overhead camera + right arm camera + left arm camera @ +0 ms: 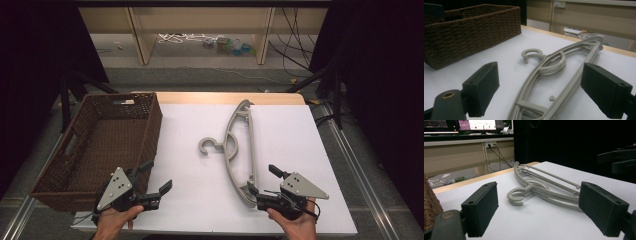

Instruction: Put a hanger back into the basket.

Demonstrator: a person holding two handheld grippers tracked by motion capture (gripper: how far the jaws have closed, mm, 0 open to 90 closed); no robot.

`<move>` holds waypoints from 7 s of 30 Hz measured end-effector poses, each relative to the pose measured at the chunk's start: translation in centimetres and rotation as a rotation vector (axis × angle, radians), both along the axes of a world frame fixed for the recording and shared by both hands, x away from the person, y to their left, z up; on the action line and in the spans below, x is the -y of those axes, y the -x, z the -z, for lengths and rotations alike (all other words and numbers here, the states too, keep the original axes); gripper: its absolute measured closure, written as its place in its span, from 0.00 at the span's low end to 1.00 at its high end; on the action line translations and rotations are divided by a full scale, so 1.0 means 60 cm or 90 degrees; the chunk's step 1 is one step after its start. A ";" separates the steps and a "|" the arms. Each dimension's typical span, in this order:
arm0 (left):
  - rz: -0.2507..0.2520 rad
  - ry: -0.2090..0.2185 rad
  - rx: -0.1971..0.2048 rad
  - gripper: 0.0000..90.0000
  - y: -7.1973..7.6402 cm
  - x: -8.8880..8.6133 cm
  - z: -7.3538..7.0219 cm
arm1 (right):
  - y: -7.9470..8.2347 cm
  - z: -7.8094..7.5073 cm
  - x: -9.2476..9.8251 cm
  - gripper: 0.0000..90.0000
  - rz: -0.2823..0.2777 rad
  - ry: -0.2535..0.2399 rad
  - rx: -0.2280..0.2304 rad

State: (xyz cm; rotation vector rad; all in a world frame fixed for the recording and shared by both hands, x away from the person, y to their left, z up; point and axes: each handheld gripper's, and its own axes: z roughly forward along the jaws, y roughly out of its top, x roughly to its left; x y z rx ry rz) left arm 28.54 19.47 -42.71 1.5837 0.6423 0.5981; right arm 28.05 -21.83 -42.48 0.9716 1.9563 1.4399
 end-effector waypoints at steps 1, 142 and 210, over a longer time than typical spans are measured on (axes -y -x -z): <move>0.001 0.001 -0.005 0.18 0.001 0.001 0.001 | -0.001 0.000 0.000 0.18 -0.006 -0.001 -0.001; 0.001 -0.075 0.003 0.20 0.000 0.030 -0.004 | -0.117 -0.104 -0.067 0.92 -0.228 0.292 -0.216; 0.240 -0.315 -0.142 0.88 -0.061 0.139 -0.087 | -0.064 -0.154 -0.024 0.42 -0.228 0.167 -0.112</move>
